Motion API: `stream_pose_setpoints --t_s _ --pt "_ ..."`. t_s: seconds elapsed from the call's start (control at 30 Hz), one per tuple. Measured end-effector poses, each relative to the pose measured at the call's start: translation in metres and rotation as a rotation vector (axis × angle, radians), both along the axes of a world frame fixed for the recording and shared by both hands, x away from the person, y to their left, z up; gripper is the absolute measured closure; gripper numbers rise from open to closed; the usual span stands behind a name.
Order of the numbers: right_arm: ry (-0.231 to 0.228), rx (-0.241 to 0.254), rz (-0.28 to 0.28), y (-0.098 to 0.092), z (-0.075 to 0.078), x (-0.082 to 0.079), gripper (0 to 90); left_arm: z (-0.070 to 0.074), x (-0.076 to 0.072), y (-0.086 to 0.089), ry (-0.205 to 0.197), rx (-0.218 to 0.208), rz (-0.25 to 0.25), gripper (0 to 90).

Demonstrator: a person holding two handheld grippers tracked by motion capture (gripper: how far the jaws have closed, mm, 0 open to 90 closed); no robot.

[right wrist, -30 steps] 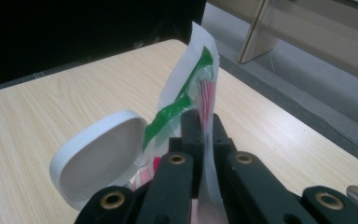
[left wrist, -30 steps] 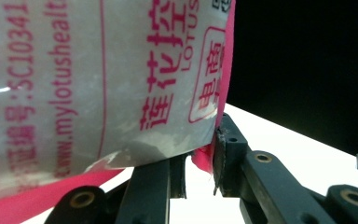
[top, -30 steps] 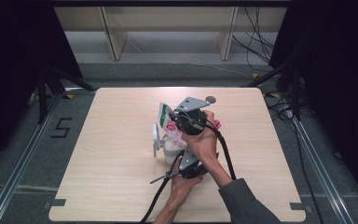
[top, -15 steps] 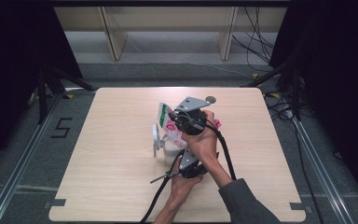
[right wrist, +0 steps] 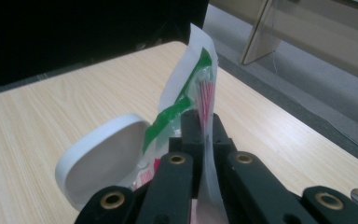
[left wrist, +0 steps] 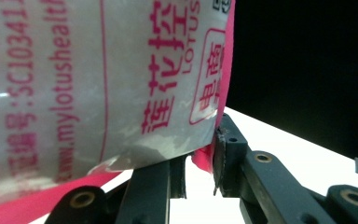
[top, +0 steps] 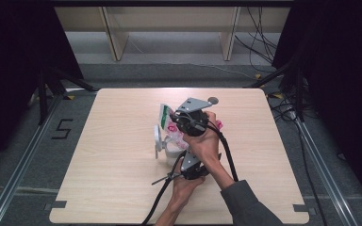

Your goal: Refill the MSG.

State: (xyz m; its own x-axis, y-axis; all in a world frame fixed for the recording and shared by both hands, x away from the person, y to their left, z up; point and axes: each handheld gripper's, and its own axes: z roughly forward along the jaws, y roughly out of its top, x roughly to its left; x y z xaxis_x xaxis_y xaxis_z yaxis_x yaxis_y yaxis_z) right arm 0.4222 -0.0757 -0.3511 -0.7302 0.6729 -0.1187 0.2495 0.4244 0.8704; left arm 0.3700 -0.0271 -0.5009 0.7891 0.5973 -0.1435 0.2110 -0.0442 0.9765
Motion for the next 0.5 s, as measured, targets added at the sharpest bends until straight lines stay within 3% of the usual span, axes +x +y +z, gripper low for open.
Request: stream_pose_setpoints --t_s 0.07,0.17,0.2,0.23,0.3,0.5 --pt "-0.003 -0.038 0.015 0.001 -0.0011 0.0015 90.0 0.0 -0.0002 0.0001 -0.001 -0.004 0.003 76.8" --pt "0.001 0.004 -0.003 0.001 0.0002 0.0006 90.0 0.0019 -0.0008 0.0023 0.005 0.012 0.011 76.8" --pt "0.013 0.012 -0.005 0.0018 0.0001 -0.0004 90.0 0.0012 -0.0002 0.0012 -0.001 -0.01 0.004 76.8" --pt "0.011 -0.011 0.008 0.0015 0.0011 0.0001 90.0 0.0021 -0.0012 0.0018 0.005 0.008 0.009 76.8" --pt "-0.004 -0.015 0.003 0.0034 0.0002 0.0004 90.0 0.0014 -0.0005 0.0009 -0.002 -0.014 0.002 76.7" --pt "0.015 -0.017 0.004 0.0033 0.0012 -0.0002 90.0 0.0017 -0.0005 0.0011 -0.006 -0.003 0.011 76.7"
